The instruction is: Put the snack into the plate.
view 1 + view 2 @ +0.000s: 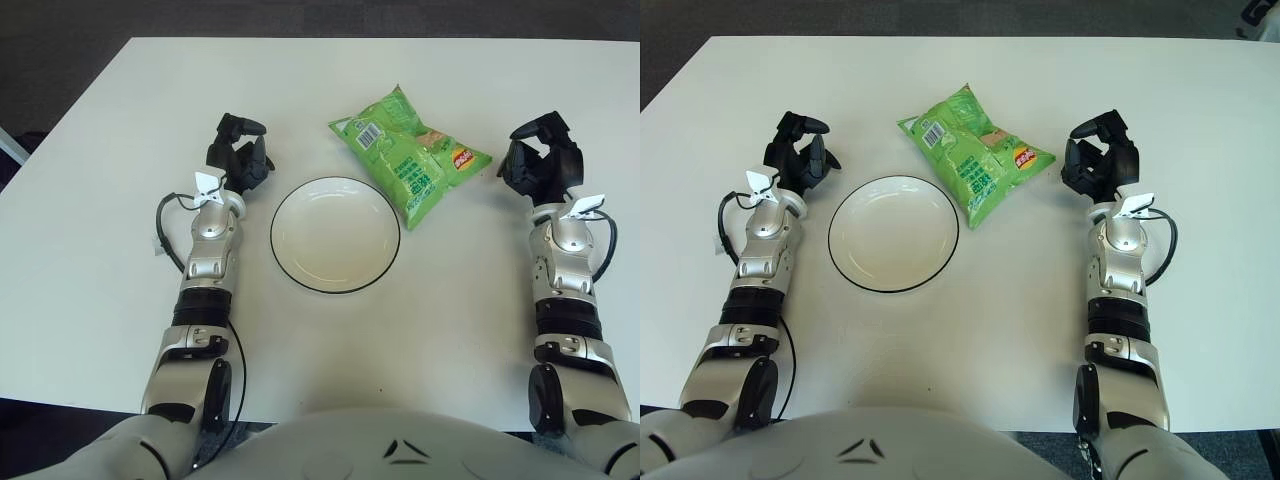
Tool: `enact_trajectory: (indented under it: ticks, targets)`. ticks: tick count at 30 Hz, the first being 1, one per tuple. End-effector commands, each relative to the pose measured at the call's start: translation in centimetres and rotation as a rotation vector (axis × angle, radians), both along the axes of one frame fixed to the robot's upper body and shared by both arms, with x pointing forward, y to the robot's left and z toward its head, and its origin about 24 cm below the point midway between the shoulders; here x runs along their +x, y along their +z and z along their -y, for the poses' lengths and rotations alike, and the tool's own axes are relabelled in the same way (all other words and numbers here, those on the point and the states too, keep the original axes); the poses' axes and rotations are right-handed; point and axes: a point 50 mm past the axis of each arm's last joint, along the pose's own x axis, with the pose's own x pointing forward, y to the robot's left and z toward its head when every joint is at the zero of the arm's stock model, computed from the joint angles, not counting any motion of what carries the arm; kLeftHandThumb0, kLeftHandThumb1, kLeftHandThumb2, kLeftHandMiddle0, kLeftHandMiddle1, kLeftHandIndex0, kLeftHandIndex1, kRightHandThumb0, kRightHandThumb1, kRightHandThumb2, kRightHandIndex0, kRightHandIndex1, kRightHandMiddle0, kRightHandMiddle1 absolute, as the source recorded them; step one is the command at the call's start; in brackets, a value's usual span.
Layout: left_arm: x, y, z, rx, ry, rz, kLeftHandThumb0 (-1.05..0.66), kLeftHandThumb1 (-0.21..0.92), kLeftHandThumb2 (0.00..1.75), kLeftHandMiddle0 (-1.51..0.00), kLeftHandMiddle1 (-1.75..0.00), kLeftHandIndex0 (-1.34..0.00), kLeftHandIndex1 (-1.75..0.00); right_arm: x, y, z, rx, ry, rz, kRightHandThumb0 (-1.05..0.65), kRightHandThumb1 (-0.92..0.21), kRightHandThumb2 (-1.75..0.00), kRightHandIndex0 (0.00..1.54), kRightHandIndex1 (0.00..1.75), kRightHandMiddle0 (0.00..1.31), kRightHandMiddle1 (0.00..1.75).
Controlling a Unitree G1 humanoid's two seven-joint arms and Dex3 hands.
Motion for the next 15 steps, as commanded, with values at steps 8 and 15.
enact_trajectory:
  ticks: [8,15]
  targets:
    - [-1.4,-4.0,-0.4,-0.02,0.024,-0.143,-0.37,0.76,0.73,-0.83,-1.75,-0.3,-1.75,-1.7,-0.3,-1.7,-0.287,-0.063,0.076,-0.37,-0.73,-0.74,0.8,1.75,0.34,1.72]
    - [-1.3,-4.1,-0.7,-0.018,0.025,-0.145,-0.37,0.76,0.73,-0.83,-1.75,-0.3,-1.75,-1.4,1.2,-2.6,-0.485,0.011,0.146,-0.36,-0.88,-0.36,0.79,1.64,0.45,1.51]
